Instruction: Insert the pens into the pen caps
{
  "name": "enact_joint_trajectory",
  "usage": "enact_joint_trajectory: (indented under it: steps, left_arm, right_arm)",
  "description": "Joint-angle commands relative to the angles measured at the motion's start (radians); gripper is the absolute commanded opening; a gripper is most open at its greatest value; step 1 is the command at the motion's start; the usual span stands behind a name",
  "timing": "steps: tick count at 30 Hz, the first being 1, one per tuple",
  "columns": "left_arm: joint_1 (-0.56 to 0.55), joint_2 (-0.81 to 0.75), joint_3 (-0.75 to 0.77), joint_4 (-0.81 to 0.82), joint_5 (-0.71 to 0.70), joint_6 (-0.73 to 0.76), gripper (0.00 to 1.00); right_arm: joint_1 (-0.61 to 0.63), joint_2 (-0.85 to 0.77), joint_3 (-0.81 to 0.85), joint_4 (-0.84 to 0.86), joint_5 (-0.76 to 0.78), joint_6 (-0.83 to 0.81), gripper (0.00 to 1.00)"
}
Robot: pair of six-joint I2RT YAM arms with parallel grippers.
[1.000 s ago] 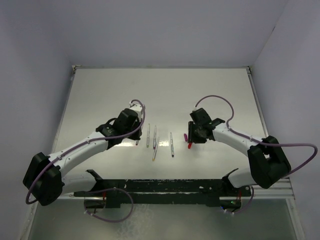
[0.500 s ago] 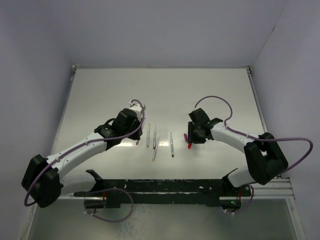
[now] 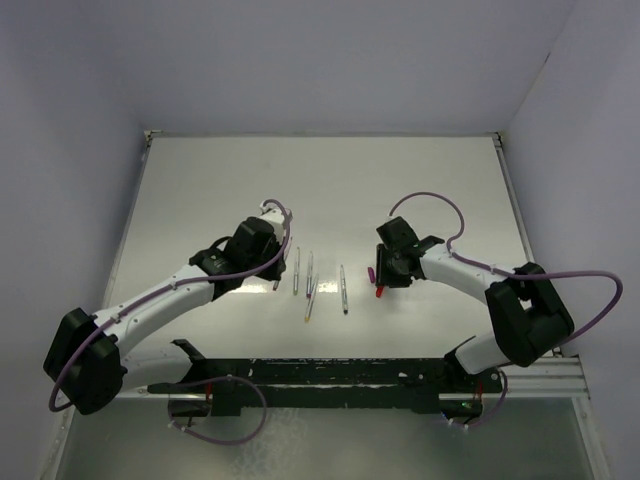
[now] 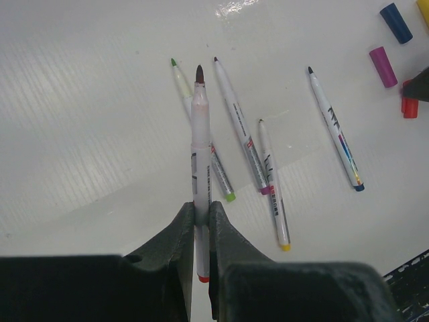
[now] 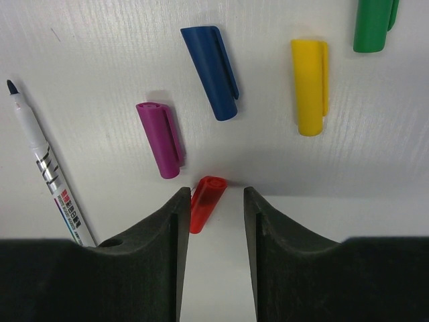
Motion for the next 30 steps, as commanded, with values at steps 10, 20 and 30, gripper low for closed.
enact_joint_trajectory:
  steps: [10, 20, 30]
  left_arm:
    - [0.000, 0.021, 0.016, 0.055, -0.005, 0.017, 0.00]
    - [0.000, 0.029, 0.021, 0.055, -0.003, 0.025, 0.00]
    - [0.000, 0.029, 0.019, 0.056, -0.009, 0.028, 0.00]
  right_arm:
    - [0.029, 0.036, 0.052, -0.066, 0.012, -0.026, 0.39]
    - [0.044, 0.049, 0.045, -0.085, 0.026, -0.015, 0.35]
    - [0.050, 0.072, 0.041, -0.086, 0.056, -0.010, 0.29]
